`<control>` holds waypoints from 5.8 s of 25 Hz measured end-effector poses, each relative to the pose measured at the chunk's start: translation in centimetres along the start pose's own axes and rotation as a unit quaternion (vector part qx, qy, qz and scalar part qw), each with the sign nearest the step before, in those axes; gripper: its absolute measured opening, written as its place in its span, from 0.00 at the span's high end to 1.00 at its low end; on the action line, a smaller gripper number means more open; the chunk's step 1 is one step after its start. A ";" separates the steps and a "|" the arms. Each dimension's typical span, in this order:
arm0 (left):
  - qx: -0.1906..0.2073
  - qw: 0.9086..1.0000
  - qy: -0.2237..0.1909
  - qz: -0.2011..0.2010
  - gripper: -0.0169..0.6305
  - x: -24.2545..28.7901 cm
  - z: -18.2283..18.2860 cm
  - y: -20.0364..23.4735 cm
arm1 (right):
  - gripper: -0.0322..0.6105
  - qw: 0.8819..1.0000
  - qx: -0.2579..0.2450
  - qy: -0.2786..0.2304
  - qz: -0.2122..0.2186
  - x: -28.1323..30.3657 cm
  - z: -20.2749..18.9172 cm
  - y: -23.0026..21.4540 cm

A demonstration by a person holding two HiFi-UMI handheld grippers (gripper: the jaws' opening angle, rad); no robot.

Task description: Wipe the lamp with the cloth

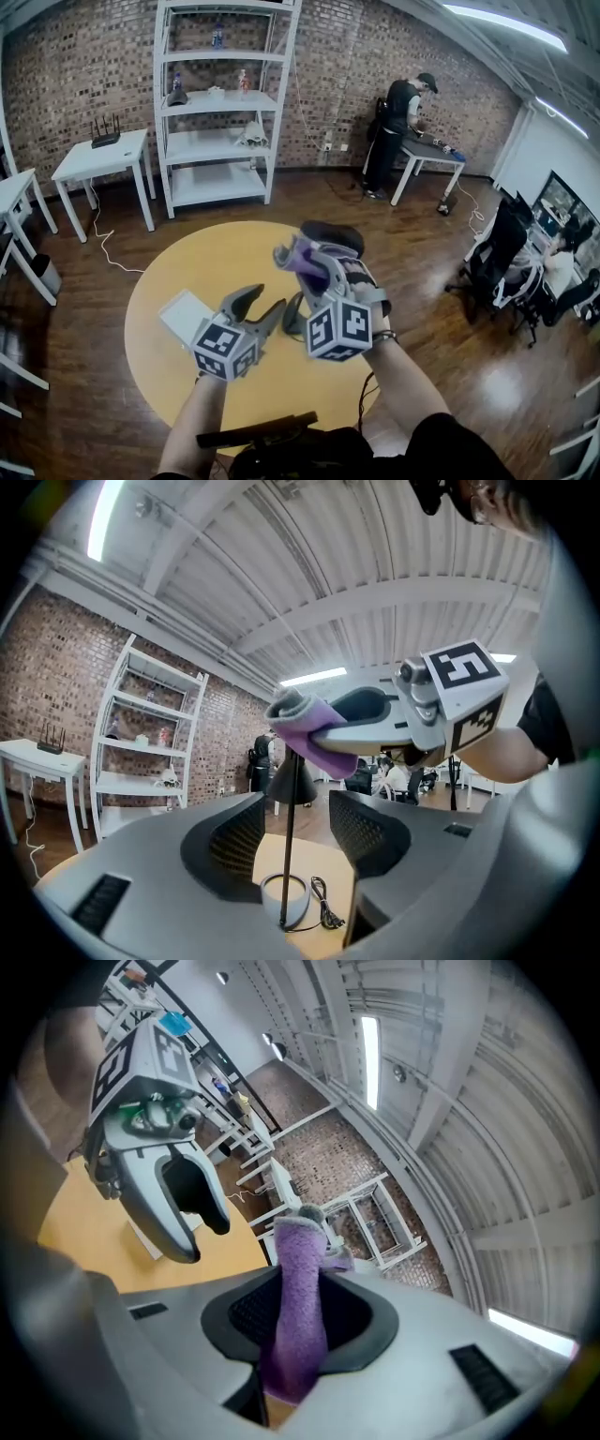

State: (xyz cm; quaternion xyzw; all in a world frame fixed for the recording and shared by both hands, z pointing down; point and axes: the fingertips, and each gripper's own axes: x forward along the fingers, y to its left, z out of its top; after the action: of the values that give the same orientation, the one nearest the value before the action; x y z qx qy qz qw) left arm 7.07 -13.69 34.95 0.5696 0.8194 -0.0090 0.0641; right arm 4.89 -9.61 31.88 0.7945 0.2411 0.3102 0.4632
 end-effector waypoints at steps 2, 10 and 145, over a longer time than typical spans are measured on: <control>0.004 1.000 -0.001 -0.001 0.64 0.1 0.5 -0.4 | 0.79 1.000 0.021 -0.005 0.008 -0.5 -0.7 0.3; 0.027 0.999 -0.016 0.008 0.64 0.6 3.5 -0.7 | 0.79 0.981 0.132 -0.129 -0.059 -3.8 1.8 -6.1; -0.084 0.965 0.003 0.249 0.64 -0.1 -4.7 -2.3 | 0.78 0.844 0.438 -0.272 0.145 5.0 -10.3 7.1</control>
State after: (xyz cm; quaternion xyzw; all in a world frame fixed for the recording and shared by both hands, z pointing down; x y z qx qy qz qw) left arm 4.49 -14.16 39.47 0.7480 0.6499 0.0784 0.1094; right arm 1.66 -3.46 43.42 0.9931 0.0987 0.0071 0.0635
